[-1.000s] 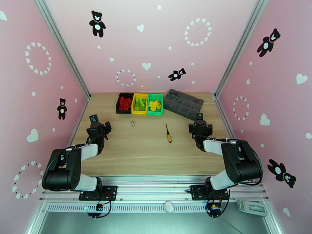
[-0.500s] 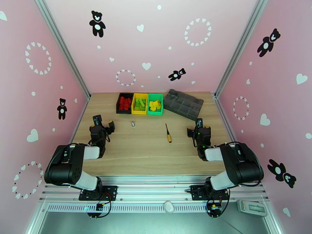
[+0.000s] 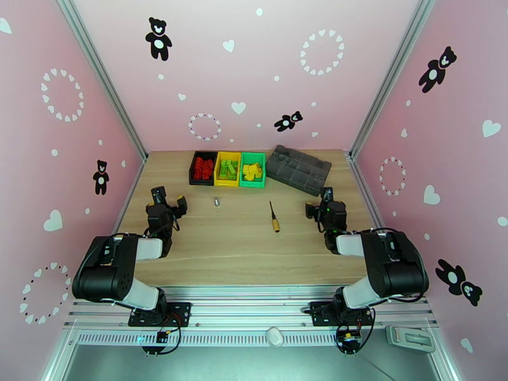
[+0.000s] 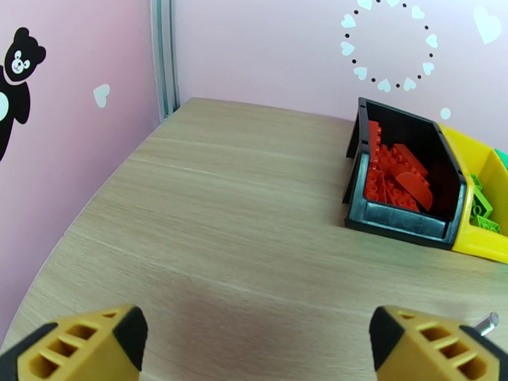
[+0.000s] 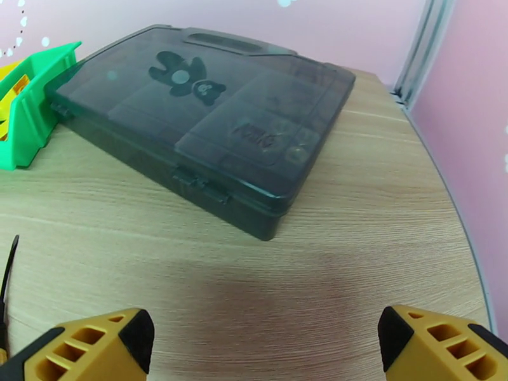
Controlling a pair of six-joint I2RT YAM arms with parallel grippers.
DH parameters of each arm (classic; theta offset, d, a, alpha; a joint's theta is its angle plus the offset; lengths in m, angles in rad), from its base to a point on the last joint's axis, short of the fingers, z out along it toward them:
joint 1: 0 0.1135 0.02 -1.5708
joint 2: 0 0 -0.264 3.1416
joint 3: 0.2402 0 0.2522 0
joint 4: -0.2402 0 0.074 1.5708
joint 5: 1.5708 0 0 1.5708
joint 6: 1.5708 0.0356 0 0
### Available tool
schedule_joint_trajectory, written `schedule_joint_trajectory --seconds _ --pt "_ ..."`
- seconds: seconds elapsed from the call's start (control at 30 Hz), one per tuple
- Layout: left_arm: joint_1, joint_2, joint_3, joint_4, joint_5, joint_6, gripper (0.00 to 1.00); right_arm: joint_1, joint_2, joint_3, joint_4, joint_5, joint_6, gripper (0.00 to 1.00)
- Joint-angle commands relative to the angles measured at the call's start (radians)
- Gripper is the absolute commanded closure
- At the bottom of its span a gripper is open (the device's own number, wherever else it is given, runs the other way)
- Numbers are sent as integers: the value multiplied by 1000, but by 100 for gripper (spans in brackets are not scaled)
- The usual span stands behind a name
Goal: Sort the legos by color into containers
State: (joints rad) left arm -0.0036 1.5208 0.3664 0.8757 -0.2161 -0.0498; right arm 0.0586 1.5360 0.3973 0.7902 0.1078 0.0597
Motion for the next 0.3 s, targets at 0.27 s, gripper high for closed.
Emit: schedule_joint_trajectory --seconds 0.27 --pt "-13 6 0 16 -11 18 2 -21 -2 26 -18 -96 -12 1"
